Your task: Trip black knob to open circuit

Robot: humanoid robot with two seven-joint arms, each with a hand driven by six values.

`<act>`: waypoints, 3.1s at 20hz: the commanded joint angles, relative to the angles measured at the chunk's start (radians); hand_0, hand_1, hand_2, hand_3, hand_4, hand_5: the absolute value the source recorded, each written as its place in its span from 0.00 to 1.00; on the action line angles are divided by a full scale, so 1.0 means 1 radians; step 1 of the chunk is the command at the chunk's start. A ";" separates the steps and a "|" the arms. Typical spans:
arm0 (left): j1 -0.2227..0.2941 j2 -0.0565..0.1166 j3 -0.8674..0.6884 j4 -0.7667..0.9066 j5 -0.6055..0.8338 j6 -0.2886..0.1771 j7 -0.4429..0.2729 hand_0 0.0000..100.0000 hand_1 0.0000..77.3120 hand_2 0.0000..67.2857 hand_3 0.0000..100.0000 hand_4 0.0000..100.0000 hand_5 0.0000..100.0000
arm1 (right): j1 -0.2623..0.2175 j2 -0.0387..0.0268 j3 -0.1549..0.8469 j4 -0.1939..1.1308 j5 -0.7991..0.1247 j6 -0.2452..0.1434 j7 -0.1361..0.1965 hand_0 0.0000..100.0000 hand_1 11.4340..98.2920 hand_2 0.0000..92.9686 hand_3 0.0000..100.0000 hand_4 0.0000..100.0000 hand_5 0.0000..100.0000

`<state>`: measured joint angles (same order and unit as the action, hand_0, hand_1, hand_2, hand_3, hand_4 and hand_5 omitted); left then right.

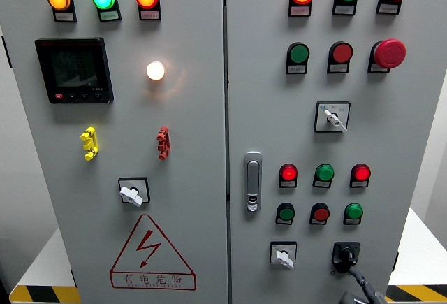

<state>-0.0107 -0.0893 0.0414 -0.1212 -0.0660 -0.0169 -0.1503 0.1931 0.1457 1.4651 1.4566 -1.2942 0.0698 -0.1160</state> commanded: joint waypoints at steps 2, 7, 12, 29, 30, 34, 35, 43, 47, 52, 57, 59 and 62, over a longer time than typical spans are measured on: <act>0.000 -0.001 0.000 0.000 0.000 0.000 0.000 0.00 0.04 0.19 0.21 0.07 0.01 | 0.002 0.0000 -0.003 0.005 0.001 -0.001 -0.002 1.00 0.75 0.00 0.87 0.95 1.00; 0.000 0.000 0.000 0.000 0.000 0.000 0.000 0.00 0.04 0.19 0.21 0.07 0.01 | 0.002 0.0000 -0.011 0.014 0.001 0.001 -0.004 1.00 0.75 0.00 0.87 0.95 1.00; 0.000 0.000 0.000 0.000 0.000 0.000 0.000 0.00 0.04 0.19 0.21 0.07 0.01 | 0.002 0.0000 -0.014 0.021 0.001 0.001 -0.013 1.00 0.75 0.00 0.88 0.95 1.00; 0.000 0.000 0.000 0.000 0.000 0.000 0.000 0.00 0.04 0.19 0.21 0.07 0.01 | 0.002 0.0000 -0.023 0.028 0.003 0.002 -0.025 1.00 0.74 0.00 0.89 0.97 1.00; 0.000 -0.001 0.000 0.000 0.000 0.000 0.000 0.00 0.04 0.19 0.21 0.07 0.01 | 0.002 0.0000 -0.023 0.028 0.001 0.002 -0.025 1.00 0.74 0.00 0.89 0.97 1.00; 0.000 0.000 0.000 0.000 0.000 0.000 0.000 0.00 0.04 0.19 0.21 0.07 0.01 | 0.002 0.0000 -0.035 0.031 0.001 0.004 -0.030 1.00 0.73 0.00 0.89 0.97 1.00; 0.001 -0.001 0.000 0.000 0.000 0.000 0.000 0.00 0.04 0.19 0.21 0.07 0.01 | 0.002 0.0000 -0.035 0.031 0.001 0.002 -0.030 1.00 0.73 0.00 0.89 0.97 1.00; 0.000 -0.001 0.000 0.000 0.000 0.000 0.000 0.00 0.04 0.19 0.21 0.07 0.01 | 0.000 0.0015 -0.034 0.031 0.001 0.001 -0.030 1.00 0.72 0.00 0.90 0.98 1.00; 0.000 0.000 0.000 0.000 0.000 0.000 0.000 0.00 0.04 0.19 0.21 0.07 0.01 | -0.003 0.0016 -0.032 0.030 0.001 0.001 -0.030 1.00 0.71 0.00 0.90 0.98 1.00; 0.000 -0.001 0.000 0.000 0.000 0.000 0.000 0.00 0.04 0.19 0.21 0.07 0.01 | -0.007 0.0016 -0.023 0.028 0.001 0.001 -0.030 1.00 0.70 0.00 0.90 0.98 1.00; 0.000 0.000 0.000 0.000 0.000 0.000 0.000 0.00 0.04 0.19 0.21 0.07 0.01 | -0.009 -0.0030 -0.019 0.027 0.001 0.001 -0.030 1.00 0.69 0.00 0.90 0.98 1.00; 0.000 -0.001 0.000 0.000 0.000 0.000 0.000 0.00 0.04 0.19 0.21 0.07 0.01 | -0.009 -0.0046 -0.013 0.025 0.003 0.001 -0.030 1.00 0.69 0.00 0.90 0.98 1.00; 0.000 -0.001 0.000 0.000 0.000 0.000 0.000 0.00 0.04 0.19 0.21 0.07 0.01 | -0.009 -0.0107 0.009 0.024 0.003 0.001 -0.030 1.00 0.69 0.00 0.90 0.98 1.00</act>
<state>-0.0108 -0.0902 0.0414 -0.1212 -0.0660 -0.0169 -0.1503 0.1840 0.1391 1.4665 1.4810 -1.2919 0.0706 -0.1457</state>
